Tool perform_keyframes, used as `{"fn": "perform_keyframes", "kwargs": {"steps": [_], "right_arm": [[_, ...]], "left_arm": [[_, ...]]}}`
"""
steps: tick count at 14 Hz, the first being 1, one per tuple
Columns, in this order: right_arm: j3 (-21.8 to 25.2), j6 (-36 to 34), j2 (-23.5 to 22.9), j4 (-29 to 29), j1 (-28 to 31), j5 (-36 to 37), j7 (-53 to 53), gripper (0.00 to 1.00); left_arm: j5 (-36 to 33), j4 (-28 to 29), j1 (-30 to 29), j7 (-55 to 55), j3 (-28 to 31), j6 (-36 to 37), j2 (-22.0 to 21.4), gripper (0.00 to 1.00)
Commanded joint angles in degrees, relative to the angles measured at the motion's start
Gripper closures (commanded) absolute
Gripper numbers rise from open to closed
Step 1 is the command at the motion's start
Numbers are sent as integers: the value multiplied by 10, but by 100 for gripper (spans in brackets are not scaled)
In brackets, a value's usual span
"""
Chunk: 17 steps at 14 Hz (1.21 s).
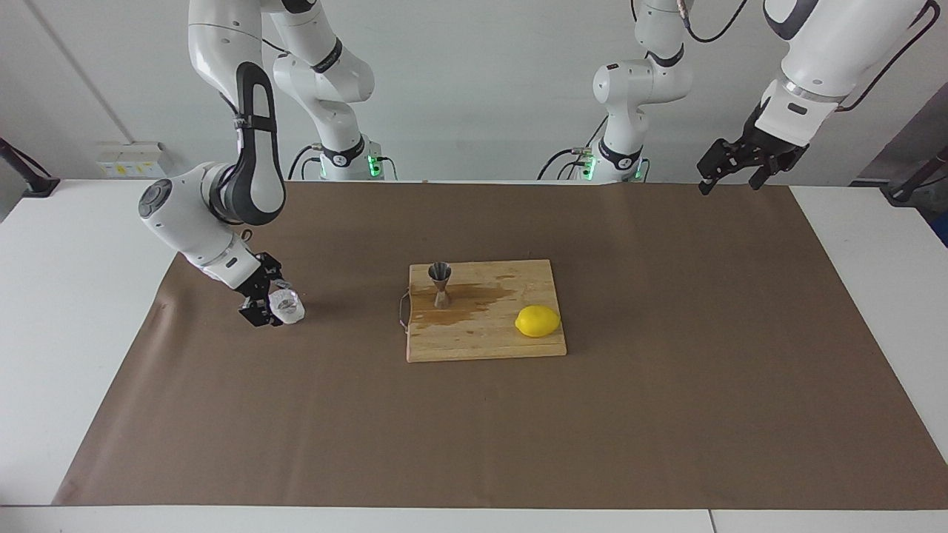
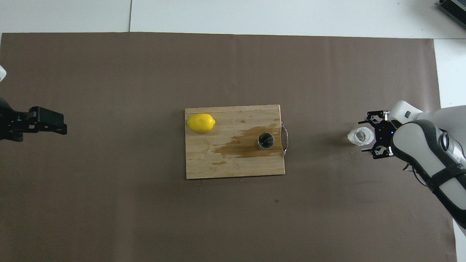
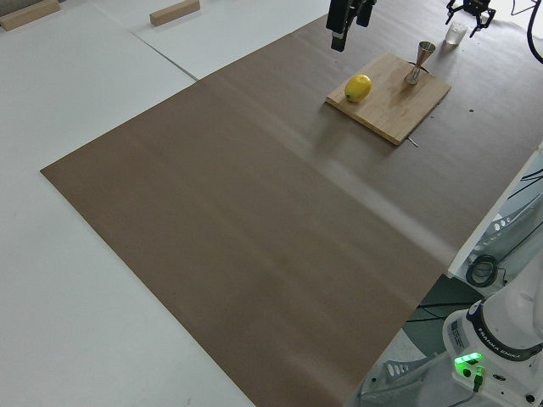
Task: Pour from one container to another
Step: 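Lift the clear cup with the right gripper over the metal cup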
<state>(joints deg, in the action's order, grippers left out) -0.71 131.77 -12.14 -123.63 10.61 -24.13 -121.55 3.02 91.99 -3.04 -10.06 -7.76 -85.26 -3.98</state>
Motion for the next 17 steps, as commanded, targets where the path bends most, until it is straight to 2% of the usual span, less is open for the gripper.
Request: {"fn": "perform_keyframes", "kwargs": {"steps": [1,3,5,6,11,17], "right_arm": [[-3,9,-4,-5,4,-33,-47,0],[-3,9,-4,-5,4,-55,-54,42],[-3,9,-4,-5,3,-58,-53,93],[-3,9,-4,-5,3,-58,-53,99],[-10,-3,21,7,-2,-58,-34,100],[-8,-22,61,15,-51,-31,46,100]], "left_arm": [[3,12,-3,-2,0,5,-13,0],[3,12,-3,-2,0,5,-13,0],[3,12,-3,-2,0,5,-13,0],[3,12,-3,-2,0,5,-13,0],[3,12,-3,-2,0,5,-13,0],[3,12,-3,-2,0,5,-13,0]]}}
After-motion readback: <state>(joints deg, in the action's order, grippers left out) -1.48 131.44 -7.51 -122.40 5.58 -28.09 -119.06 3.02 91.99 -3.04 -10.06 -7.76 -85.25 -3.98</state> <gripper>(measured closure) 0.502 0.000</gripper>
